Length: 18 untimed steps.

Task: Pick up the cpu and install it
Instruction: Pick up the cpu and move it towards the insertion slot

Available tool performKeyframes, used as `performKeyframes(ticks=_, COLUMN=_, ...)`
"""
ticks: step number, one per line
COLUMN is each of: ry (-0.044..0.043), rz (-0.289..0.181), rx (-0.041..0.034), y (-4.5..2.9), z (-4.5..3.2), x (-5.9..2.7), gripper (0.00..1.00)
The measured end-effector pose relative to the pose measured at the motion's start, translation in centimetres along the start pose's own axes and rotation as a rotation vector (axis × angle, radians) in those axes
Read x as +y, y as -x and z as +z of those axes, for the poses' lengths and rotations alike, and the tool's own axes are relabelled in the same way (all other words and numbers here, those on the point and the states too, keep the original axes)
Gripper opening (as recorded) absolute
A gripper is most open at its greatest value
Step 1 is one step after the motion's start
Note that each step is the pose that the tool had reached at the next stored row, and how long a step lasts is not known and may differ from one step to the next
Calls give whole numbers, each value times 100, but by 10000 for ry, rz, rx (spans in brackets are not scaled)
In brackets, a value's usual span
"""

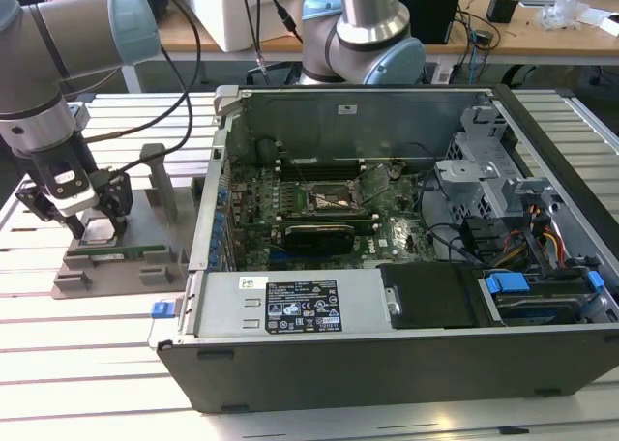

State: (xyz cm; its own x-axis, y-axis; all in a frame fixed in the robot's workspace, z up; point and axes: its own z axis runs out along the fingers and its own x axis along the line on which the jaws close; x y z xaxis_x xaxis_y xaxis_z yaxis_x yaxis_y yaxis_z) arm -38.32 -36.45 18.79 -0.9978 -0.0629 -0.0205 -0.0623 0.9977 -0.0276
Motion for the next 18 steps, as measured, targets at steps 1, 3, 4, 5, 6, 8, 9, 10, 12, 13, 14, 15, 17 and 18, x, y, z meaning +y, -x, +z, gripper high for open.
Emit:
performKeyframes(ticks=1, ry=1, rz=0, rx=-1, y=0, z=0, x=0, gripper=66)
performKeyframes(ticks=3, ry=0, rz=0, rx=0, y=0, z=0, x=0, gripper=66)
performKeyframes(ticks=4, ry=0, rz=1, rx=0, y=0, z=0, x=0, gripper=66)
performKeyframes(ticks=5, ry=0, rz=1, rx=0, y=0, z=0, x=0, gripper=64)
performKeyframes(ticks=6, ry=0, rz=1, rx=1, y=0, z=0, x=0, gripper=58)
performKeyframes(ticks=8, ry=0, rz=1, rx=0, y=0, z=0, x=0, gripper=55)
performKeyframes(ticks=9, ry=0, rz=2, rx=0, y=0, z=0, x=0, gripper=55)
performKeyframes(ticks=10, ry=0, rz=1, rx=0, y=0, z=0, x=0, gripper=55)
performKeyframes(ticks=12, ry=0, rz=2, rx=0, y=0, z=0, x=0, gripper=55)
performKeyframes(ticks=13, ry=0, rz=2, rx=0, y=0, z=0, x=0, gripper=55)
performKeyframes(ticks=14, ry=-10, rz=2, rx=-1, y=1, z=1, x=0, gripper=55)
performKeyframes(ticks=15, ry=-32, rz=0, rx=-1, y=1, z=-3, x=0, gripper=55)
performKeyframes(ticks=17, ry=-34, rz=1, rx=1, y=1, z=-57, x=-1, gripper=55)
performKeyframes(ticks=18, ry=-33, rz=1, rx=2, y=2, z=-83, x=-1, gripper=55)
